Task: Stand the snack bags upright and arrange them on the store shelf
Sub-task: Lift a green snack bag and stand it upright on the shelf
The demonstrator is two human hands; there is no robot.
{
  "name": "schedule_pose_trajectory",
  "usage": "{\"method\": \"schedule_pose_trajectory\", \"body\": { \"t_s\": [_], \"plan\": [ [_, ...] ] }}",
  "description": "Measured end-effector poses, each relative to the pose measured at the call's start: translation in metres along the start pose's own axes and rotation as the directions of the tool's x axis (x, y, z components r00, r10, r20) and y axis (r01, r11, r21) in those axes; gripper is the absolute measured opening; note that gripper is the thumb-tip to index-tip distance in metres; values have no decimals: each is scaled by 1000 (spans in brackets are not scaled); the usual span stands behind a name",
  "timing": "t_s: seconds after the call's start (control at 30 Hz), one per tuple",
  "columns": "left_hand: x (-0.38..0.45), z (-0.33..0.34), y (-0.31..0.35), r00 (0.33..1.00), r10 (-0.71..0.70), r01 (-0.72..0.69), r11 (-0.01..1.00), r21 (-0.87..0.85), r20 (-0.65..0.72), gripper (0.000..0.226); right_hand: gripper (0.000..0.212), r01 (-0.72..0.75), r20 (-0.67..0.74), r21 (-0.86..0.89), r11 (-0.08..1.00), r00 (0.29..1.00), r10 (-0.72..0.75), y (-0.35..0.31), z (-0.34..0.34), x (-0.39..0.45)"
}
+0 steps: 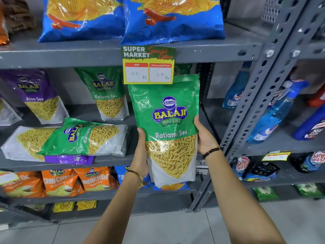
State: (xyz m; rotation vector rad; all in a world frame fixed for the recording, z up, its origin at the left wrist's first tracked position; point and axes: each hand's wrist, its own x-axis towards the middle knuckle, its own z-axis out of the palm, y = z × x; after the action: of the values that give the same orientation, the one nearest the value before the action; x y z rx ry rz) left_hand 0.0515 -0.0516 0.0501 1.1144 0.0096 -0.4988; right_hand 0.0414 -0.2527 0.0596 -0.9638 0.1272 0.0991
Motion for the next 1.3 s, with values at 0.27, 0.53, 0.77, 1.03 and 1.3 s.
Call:
{"method": "schedule_pose_trajectory", "body": {
  "t_s": [0.27,0.53,0.77,1.03,1.3],
  "plan": [
    [59,19,19,997,60,-51,982,182,-43,47,101,144,-274,-63,988,949,-156,-22,-10,33],
    [123,14,29,986,165,-158,966,202,-18,32,103,187,-307,-162,969,923,-230,-38,-18,70],
    [127,2,25,988,156,-152,974,167,-10,34,50,135,-364,-185,973,911,-195,-40,-17,75],
    [82,-17,15,991,53,-51,999,18,-125,8,52,186,-631,-158,970,737,-244,-8,2,55],
    [9,-72,16,991,-131,129,990,-64,-14,43,37,95,-813,-71,993,571,-112,75,68,31]
  ]
}}
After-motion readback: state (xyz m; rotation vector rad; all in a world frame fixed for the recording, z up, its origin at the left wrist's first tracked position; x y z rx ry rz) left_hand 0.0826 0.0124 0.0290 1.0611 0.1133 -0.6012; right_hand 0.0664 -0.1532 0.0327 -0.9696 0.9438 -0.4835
